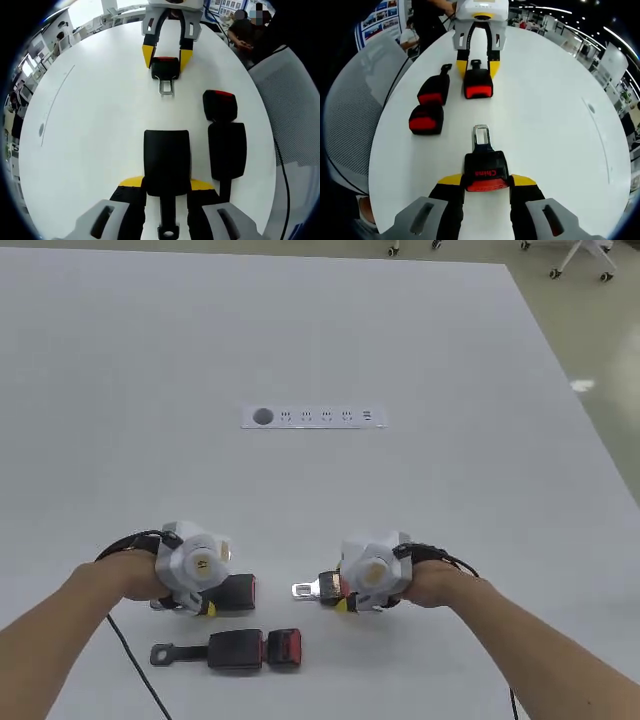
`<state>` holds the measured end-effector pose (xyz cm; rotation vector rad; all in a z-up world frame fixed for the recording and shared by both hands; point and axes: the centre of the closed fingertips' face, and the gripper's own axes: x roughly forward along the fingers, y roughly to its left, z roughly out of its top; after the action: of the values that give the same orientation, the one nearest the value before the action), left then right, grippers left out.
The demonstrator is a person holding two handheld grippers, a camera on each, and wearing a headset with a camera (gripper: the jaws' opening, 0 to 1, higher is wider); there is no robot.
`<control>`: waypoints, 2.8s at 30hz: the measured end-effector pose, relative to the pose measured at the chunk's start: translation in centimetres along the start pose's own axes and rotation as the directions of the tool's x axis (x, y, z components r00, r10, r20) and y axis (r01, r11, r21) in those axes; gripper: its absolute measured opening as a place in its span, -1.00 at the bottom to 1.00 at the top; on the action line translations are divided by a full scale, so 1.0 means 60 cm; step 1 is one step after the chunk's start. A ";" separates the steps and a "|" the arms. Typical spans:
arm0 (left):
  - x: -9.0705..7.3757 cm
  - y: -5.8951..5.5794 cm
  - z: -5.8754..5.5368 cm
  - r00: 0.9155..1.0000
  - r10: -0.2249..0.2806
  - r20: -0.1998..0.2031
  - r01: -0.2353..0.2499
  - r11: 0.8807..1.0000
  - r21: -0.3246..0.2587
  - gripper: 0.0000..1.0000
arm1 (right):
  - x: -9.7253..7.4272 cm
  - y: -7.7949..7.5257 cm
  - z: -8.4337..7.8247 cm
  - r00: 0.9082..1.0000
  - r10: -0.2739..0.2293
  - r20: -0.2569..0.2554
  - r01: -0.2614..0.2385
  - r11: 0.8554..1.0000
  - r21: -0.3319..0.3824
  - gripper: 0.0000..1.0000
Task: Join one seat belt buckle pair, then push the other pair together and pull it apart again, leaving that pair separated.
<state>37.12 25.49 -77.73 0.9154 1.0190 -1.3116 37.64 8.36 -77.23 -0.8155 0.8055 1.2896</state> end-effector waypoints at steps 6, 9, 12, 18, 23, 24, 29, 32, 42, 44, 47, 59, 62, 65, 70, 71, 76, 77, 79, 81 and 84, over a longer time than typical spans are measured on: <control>0.003 0.001 -0.002 1.000 0.001 0.001 -0.001 1.000 0.003 -0.36 | -0.004 0.000 -0.009 1.000 0.001 -0.004 -0.001 1.000 -0.003 -0.36; 0.002 0.001 -0.001 1.000 0.002 0.005 -0.002 1.000 0.003 -0.36 | -0.004 -0.001 -0.011 1.000 0.002 -0.004 -0.002 1.000 -0.003 -0.35; 0.002 0.000 -0.002 1.000 0.004 0.008 -0.004 1.000 0.004 -0.35 | -0.005 0.002 -0.011 1.000 0.008 -0.003 -0.008 1.000 -0.007 -0.35; -0.002 -0.001 0.001 1.000 0.007 0.011 -0.007 1.000 0.008 -0.34 | -0.002 -0.003 -0.016 1.000 0.007 -0.002 -0.007 1.000 -0.017 -0.35; -0.003 -0.001 0.000 1.000 0.011 0.017 -0.011 1.000 0.013 -0.34 | 0.003 -0.007 -0.019 1.000 -0.002 -0.001 0.002 1.000 -0.021 -0.32; 0.002 0.002 -0.004 1.000 0.012 0.017 -0.012 1.000 0.013 -0.34 | 0.002 -0.007 -0.019 1.000 -0.005 -0.001 0.005 1.000 -0.022 -0.30; -0.007 0.001 0.002 0.999 0.028 0.020 -0.028 1.000 0.004 -0.29 | -0.005 -0.008 -0.019 1.000 -0.021 -0.008 0.021 0.999 -0.024 -0.24; 0.002 0.006 -0.008 0.999 0.032 0.022 -0.033 0.999 0.007 -0.28 | -0.007 -0.006 -0.023 1.000 -0.023 -0.015 0.023 0.999 -0.037 -0.22; -0.023 -0.006 -0.030 0.997 0.060 0.044 -0.058 0.997 -0.057 -0.17 | -0.024 -0.003 -0.044 0.999 -0.039 -0.032 0.037 0.998 -0.052 -0.09; -0.033 -0.008 -0.031 0.996 0.070 0.064 -0.064 0.994 -0.084 -0.15 | -0.029 -0.001 -0.044 0.999 -0.043 -0.026 0.042 0.998 -0.050 -0.06; -0.036 -0.006 -0.044 0.992 0.089 0.092 -0.078 0.990 -0.119 -0.13 | -0.036 0.004 -0.044 0.999 -0.049 -0.017 0.049 0.998 -0.046 -0.03; -0.060 -0.022 -0.073 0.968 0.155 0.198 -0.099 0.959 -0.267 0.01 | -0.054 0.025 -0.057 0.994 -0.096 0.044 0.094 0.995 0.040 0.11; -0.069 -0.029 -0.073 0.951 0.190 0.245 -0.102 0.938 -0.330 0.06 | -0.059 0.035 -0.059 0.991 -0.115 0.061 0.111 0.992 0.068 0.13; -0.067 -0.029 -0.084 0.929 0.229 0.290 -0.109 0.919 -0.379 0.12 | -0.064 0.041 -0.058 0.987 -0.136 0.083 0.127 0.987 0.100 0.16; -0.080 -0.045 -0.072 0.872 0.314 0.376 -0.128 0.887 -0.444 0.23 | -0.070 0.054 -0.055 0.974 -0.182 0.134 0.157 0.972 0.175 0.20; -0.086 -0.051 -0.064 0.855 0.335 0.396 -0.137 0.882 -0.450 0.24 | -0.070 0.057 -0.057 0.971 -0.194 0.139 0.164 0.966 0.199 0.21; -0.087 -0.078 -0.055 0.820 0.381 0.427 -0.152 0.865 -0.478 0.38 | -0.076 0.070 -0.052 0.949 -0.258 0.183 0.201 0.938 0.284 0.28; -0.085 -0.083 -0.054 0.808 0.395 0.438 -0.154 0.858 -0.489 0.39 | -0.076 0.076 -0.050 0.943 -0.270 0.194 0.205 0.932 0.298 0.29; -0.084 -0.092 -0.053 0.796 0.414 0.441 -0.150 0.842 -0.519 0.43 | -0.073 0.087 -0.047 0.940 -0.276 0.203 0.204 0.927 0.315 0.32; -0.084 -0.101 -0.051 0.788 0.429 0.443 -0.158 0.835 -0.528 0.44 | -0.070 0.097 -0.041 0.934 -0.286 0.212 0.209 0.923 0.324 0.36; -0.080 -0.107 -0.055 0.770 0.459 0.443 -0.162 0.812 -0.560 0.51 | -0.068 0.105 -0.030 0.922 -0.305 0.240 0.207 0.910 0.360 0.45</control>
<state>30.56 29.71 -73.97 0.2480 0.6319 -0.8691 30.87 5.44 -74.94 -0.4314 0.6267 0.9730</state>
